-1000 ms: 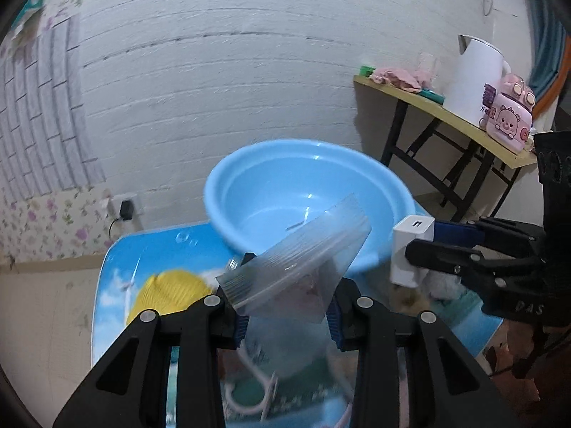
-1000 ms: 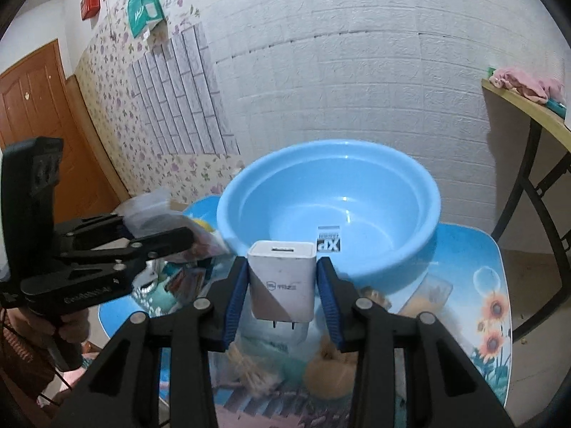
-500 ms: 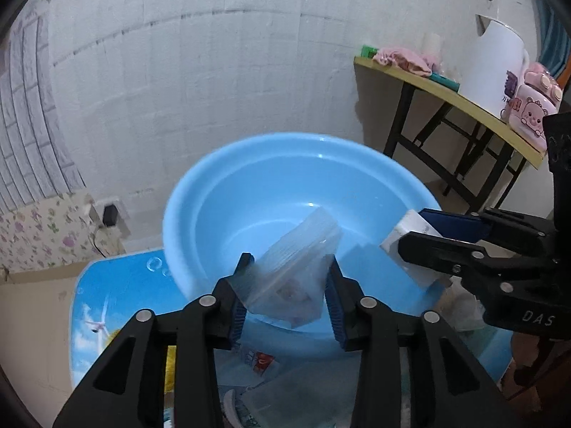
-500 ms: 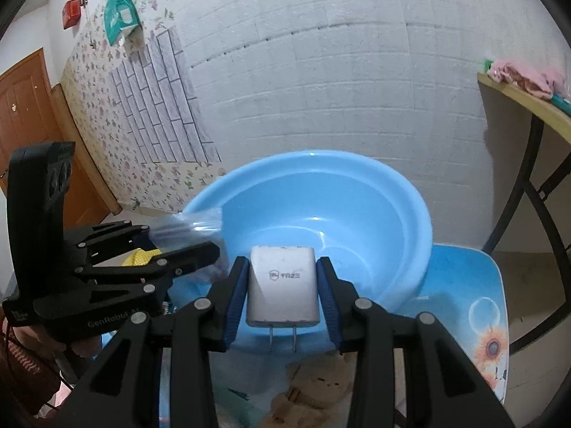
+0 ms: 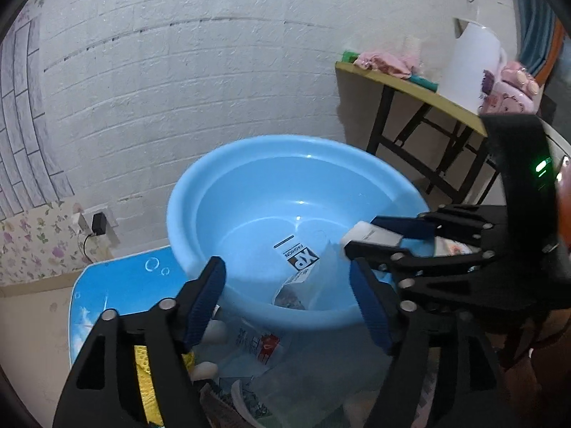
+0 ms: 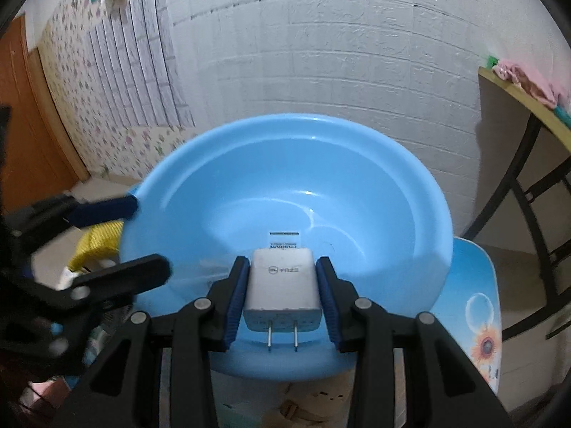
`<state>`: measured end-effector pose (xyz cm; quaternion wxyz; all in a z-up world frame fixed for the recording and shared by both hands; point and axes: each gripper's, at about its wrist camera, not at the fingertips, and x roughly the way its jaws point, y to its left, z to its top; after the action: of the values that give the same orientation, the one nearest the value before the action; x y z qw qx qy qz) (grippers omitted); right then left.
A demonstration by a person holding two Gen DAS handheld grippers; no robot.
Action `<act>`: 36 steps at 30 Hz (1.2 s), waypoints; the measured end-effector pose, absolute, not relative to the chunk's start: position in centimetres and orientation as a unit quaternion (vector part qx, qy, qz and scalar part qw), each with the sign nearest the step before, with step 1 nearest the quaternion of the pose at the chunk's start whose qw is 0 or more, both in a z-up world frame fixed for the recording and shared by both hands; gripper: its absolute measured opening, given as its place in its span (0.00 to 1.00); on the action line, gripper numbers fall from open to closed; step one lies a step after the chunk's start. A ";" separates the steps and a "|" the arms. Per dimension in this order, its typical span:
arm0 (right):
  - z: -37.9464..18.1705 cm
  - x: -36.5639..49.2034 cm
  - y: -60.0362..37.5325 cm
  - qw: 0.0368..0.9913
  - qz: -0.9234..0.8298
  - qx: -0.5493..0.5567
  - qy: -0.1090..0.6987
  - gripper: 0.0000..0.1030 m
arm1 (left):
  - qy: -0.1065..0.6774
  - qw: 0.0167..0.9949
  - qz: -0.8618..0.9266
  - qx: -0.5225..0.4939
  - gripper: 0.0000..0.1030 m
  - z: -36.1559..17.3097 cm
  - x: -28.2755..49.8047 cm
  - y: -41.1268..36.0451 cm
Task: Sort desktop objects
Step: 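Open the right tool over the blue basin while the left tool drops the bag in, then grasp the 'Face' tissue pack with the left tool while the right tool reaches the floss box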
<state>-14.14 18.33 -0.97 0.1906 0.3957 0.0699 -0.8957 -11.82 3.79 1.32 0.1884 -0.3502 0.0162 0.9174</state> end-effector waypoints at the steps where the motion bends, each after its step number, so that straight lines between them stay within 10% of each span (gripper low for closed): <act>1: -1.0 -13.9 18.2 0.182 -0.897 0.396 0.074 0.37 | 0.018 0.192 0.918 -0.346 0.72 1.6 -11.7 3.6; 10: 1.1 -11.2 18.5 0.163 -0.914 0.369 0.040 0.53 | 0.016 0.159 0.929 -0.335 0.92 3.0 -9.7 1.2; 18: 0.8 -7.0 18.6 0.157 -0.923 0.340 0.092 1.00 | 0.014 0.110 0.941 -0.321 1.00 1.2 -5.4 1.3; 36: 1.7 -4.6 20.1 0.184 -0.919 0.342 0.071 1.00 | -0.011 0.049 0.945 -0.323 1.00 1.8 -2.8 0.1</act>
<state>-4.56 20.14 1.70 0.1837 0.3420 0.0709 -0.9188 -2.80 0.12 1.85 0.0492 -0.3226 -0.0113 0.9452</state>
